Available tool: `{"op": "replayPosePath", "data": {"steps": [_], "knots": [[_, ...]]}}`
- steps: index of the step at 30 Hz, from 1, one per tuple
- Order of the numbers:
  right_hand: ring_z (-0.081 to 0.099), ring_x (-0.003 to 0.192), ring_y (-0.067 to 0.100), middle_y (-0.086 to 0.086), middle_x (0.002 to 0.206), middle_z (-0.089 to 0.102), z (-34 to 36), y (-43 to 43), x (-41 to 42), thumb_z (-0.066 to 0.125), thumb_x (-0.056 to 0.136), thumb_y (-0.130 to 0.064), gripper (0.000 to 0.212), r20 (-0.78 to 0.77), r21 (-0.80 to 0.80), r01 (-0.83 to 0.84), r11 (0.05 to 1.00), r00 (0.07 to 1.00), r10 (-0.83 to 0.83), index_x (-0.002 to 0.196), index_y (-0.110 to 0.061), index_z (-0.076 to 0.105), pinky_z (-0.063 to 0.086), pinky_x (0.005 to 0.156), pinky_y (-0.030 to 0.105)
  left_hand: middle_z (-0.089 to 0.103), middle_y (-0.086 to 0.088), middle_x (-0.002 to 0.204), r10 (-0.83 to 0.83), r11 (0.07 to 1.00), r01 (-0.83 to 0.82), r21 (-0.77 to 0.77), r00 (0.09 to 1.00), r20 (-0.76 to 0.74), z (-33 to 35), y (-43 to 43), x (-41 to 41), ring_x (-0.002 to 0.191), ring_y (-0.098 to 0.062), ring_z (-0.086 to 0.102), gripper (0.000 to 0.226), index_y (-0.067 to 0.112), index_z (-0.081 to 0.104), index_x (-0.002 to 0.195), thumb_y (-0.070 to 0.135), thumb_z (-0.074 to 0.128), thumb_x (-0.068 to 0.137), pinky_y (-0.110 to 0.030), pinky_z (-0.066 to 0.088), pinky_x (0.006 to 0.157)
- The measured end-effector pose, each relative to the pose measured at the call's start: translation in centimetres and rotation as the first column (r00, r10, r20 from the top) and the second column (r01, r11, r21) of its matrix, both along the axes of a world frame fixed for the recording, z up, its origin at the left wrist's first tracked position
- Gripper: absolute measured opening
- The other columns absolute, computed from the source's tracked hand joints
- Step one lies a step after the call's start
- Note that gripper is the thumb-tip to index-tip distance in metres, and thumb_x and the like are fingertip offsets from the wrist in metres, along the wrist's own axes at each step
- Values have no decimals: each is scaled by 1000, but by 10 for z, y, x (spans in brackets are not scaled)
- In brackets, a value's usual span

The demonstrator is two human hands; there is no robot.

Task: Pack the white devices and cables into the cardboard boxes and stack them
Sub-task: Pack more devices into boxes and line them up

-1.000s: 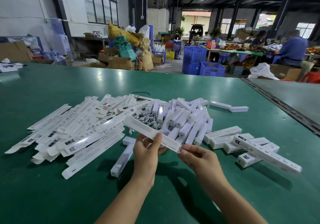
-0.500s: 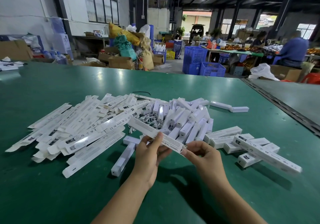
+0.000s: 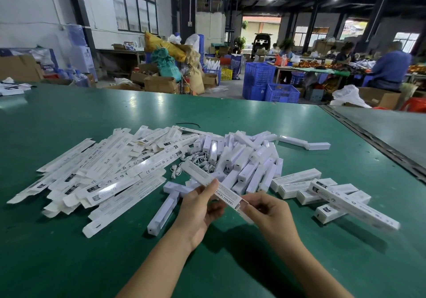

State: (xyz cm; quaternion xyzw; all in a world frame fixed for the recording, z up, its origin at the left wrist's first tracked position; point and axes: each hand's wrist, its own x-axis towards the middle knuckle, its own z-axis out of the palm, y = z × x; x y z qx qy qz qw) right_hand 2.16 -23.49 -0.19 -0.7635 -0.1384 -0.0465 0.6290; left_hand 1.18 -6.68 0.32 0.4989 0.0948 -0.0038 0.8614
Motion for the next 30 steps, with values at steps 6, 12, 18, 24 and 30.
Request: {"op": "replayPosePath", "data": {"steps": [6,12,18,24,30], "knots": [[50,52,2,-3,61,66,-5,3,-2,79,78,-9,23,77,-33,106,994,992,-103,70,-28,69,40,51,17,73,-9,81,-16,999,16,30,1000,3,-1,-8,-2,67,-14,69,39,5,66,118,30,63,88,-25,55,55],[50,52,2,-4,61,65,-4,2,-3,77,81,-9,20,112,-57,71,996,992,-65,71,-24,67,39,51,16,76,-15,96,35,998,-39,50,996,76,-2,-14,-2,82,-23,75,70,16,38,144,30,67,82,-29,58,64],[66,70,9,-5,83,74,3,-3,-8,74,84,-18,12,145,-83,-116,990,981,127,94,-25,74,51,66,19,77,-13,96,90,995,-94,33,989,118,-2,-10,0,84,-27,76,93,33,21,154,31,72,76,-31,60,66],[61,57,3,-6,69,71,-2,-1,-4,81,79,-23,14,107,-72,9,997,994,-1,78,-34,72,46,54,16,76,-14,96,59,995,-72,74,984,171,-5,-13,-2,89,-28,75,99,48,16,151,31,75,74,-35,61,68],[50,47,0,-6,56,63,-5,0,1,80,76,-20,18,100,-54,159,986,983,-153,66,-27,66,38,46,13,76,-9,105,-68,964,-3,267,964,256,-5,-14,-4,100,-24,73,76,43,33,146,36,70,81,-30,59,75]]}}
